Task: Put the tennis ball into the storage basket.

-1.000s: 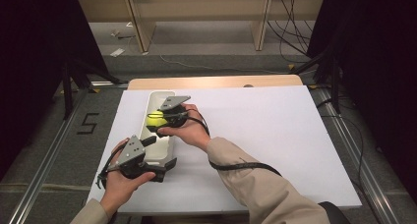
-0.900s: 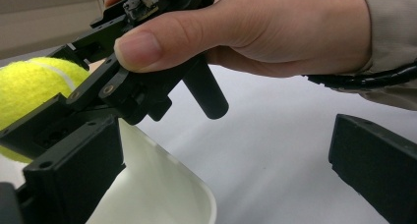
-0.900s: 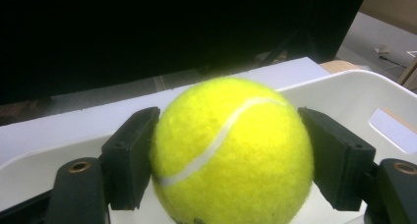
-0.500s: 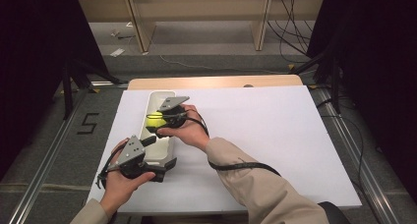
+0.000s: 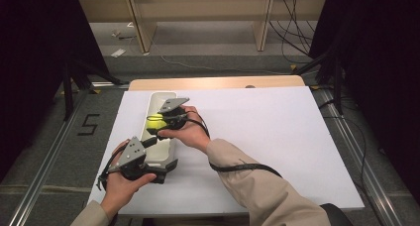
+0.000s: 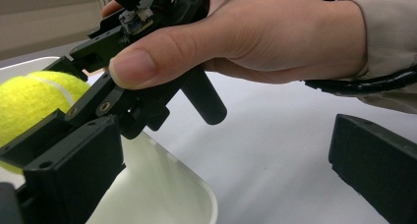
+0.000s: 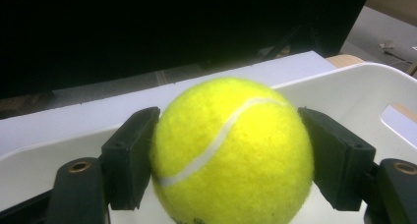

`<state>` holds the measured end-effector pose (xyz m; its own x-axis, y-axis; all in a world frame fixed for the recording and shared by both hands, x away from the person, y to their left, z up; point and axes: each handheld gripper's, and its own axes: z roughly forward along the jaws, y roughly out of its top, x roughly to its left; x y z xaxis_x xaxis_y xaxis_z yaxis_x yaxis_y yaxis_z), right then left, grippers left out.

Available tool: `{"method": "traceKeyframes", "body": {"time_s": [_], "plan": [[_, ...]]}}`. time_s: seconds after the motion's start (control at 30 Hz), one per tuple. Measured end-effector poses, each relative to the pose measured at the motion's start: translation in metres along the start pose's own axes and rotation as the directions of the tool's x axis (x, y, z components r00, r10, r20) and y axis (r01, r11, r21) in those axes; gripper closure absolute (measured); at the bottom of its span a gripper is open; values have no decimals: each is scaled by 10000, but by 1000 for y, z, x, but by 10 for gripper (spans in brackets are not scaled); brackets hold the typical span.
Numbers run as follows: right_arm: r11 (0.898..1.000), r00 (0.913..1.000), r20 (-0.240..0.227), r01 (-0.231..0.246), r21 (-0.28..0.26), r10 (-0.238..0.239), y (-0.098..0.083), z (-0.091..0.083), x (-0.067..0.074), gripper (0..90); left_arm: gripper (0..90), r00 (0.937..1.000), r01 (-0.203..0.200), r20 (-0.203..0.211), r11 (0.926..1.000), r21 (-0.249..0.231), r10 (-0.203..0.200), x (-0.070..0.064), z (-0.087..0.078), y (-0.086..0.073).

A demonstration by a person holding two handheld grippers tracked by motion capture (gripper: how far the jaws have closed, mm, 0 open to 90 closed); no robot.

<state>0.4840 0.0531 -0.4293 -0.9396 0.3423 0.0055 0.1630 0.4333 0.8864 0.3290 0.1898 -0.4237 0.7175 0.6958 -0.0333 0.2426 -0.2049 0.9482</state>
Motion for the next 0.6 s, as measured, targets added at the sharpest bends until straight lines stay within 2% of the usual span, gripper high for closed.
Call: {"method": "traceKeyframes", "body": {"time_s": [0.6], "plan": [[9998,10000,-41,-19,195,20,-3,3,-1,276,0,10000,68,9,10000,-1,-68,0,0,0]]}}
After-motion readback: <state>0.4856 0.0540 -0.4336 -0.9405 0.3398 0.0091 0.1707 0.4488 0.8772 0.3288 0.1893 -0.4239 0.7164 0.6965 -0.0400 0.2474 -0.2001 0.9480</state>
